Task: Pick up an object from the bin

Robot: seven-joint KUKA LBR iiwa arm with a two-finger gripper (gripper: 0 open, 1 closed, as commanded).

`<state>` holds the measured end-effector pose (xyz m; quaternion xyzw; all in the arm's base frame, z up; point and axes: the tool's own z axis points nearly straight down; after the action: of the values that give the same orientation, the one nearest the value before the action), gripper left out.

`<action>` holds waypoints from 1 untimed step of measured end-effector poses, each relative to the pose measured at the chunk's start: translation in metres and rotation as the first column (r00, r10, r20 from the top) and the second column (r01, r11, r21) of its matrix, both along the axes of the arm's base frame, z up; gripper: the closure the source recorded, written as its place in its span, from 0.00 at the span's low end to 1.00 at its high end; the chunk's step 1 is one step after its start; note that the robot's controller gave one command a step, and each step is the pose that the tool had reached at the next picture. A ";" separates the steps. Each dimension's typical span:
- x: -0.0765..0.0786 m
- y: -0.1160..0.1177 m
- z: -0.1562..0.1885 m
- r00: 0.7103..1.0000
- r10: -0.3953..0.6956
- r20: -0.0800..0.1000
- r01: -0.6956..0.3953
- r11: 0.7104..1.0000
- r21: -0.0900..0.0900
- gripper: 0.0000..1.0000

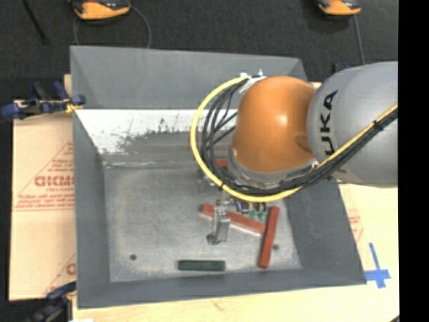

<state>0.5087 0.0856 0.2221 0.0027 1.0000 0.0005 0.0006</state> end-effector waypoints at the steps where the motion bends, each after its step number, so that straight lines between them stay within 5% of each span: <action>1: 0.004 -0.052 -0.119 0.999 -0.031 -0.006 0.031 1.000 -0.002 0.00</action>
Offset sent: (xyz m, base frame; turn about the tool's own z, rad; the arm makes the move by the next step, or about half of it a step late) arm 0.0049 -0.0493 -0.1150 0.0274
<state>0.5124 0.0337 0.1031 0.0184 0.9998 -0.0007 -0.0024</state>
